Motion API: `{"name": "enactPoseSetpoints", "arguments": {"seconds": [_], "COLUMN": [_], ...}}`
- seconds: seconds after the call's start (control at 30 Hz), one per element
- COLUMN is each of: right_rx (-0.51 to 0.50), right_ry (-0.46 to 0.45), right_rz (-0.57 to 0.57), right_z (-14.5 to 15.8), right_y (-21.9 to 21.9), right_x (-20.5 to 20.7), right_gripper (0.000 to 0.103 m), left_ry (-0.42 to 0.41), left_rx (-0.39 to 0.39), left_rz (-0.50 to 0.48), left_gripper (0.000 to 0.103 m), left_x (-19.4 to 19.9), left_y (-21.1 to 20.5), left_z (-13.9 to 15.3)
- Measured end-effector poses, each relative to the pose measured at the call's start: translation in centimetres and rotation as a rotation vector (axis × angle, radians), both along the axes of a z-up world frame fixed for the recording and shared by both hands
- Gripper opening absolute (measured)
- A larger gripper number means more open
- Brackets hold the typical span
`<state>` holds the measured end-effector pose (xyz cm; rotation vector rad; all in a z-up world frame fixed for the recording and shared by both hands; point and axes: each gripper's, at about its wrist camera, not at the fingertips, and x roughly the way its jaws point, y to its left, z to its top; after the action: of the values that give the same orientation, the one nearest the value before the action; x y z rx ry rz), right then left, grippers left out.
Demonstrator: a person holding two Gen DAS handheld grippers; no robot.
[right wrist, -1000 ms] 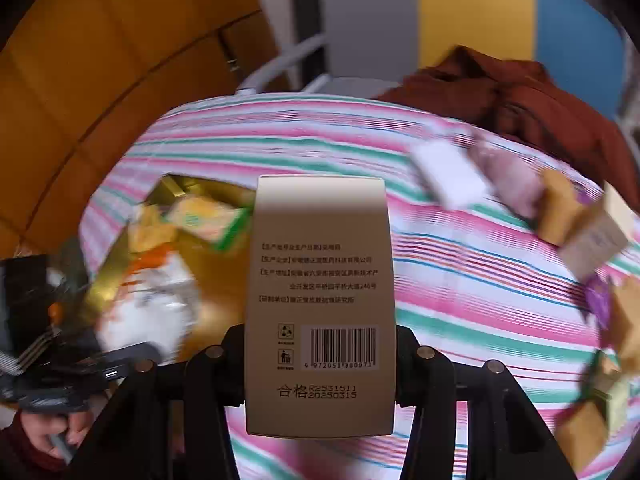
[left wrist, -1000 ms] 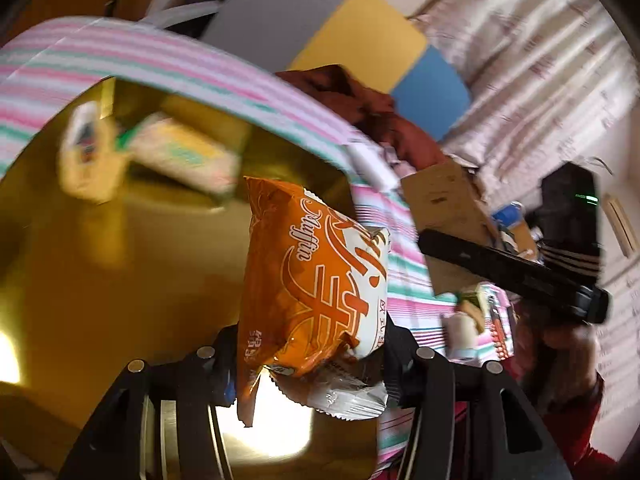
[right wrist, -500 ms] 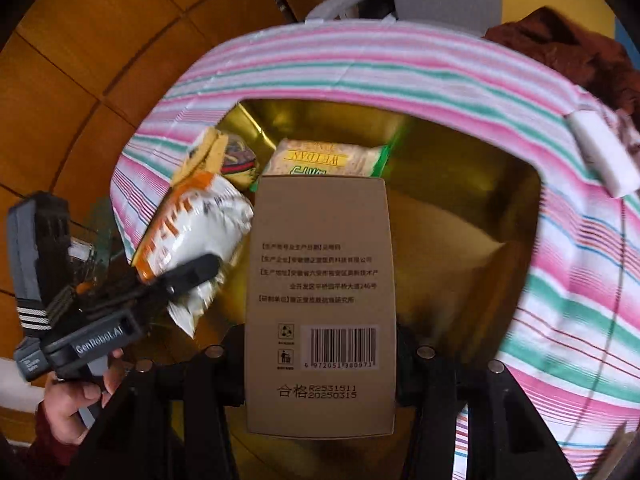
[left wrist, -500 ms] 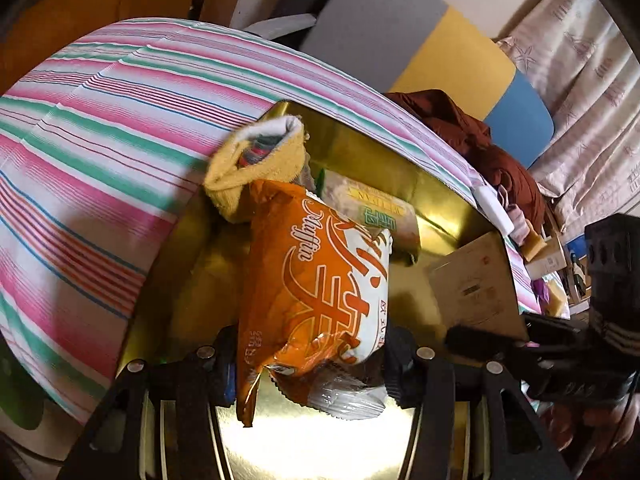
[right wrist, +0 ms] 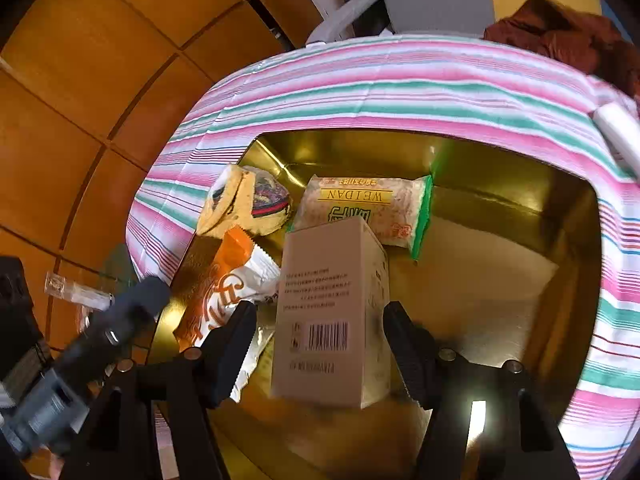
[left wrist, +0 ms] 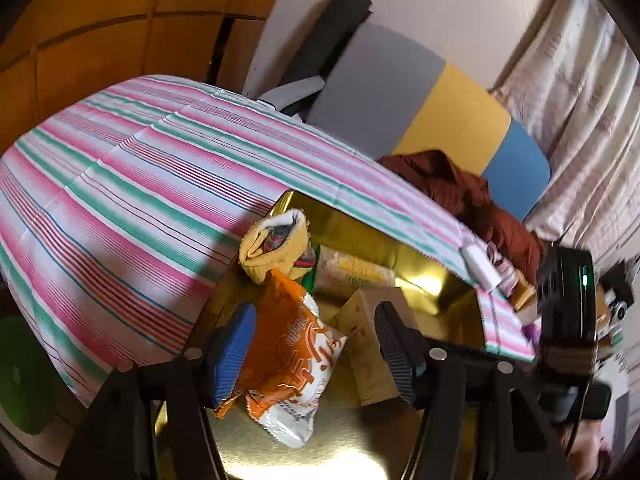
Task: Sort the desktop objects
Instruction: 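Open both grippers to drop the box and bag into the tray, then grasp the brown sponge with the right gripper while the left grasps the cream sock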
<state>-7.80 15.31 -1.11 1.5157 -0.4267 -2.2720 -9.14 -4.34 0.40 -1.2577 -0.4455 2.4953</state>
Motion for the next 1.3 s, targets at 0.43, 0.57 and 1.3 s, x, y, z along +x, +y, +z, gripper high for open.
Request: {"name": "enactPoseSetpoints", "arguments": {"seconds": [0.43,0.57,1.3], "right_rx": [-0.035,-0.009,0.294], "right_ry": [0.067,0.095,-0.126], "right_rz": [-0.040,-0.066,-0.571], "right_z": [2.5,3.3,2.5], "right_y": [3.1,5.8,33.2], "right_x": [4.1,5.2,13.7], "right_gripper": [0.078,0.082,0.099], "left_ry": [-0.050,-0.065,-0.017], "left_rx": [0.012,-0.001,-0.085], "left_rz": [0.016,-0.030,-0.473], "left_gripper": [0.063,0.063,0.063], "left_x": [2.7,3.5,8.7], "left_y": [1.6,3.7,20.7], "left_z": [-0.8,-0.9,1.0]}}
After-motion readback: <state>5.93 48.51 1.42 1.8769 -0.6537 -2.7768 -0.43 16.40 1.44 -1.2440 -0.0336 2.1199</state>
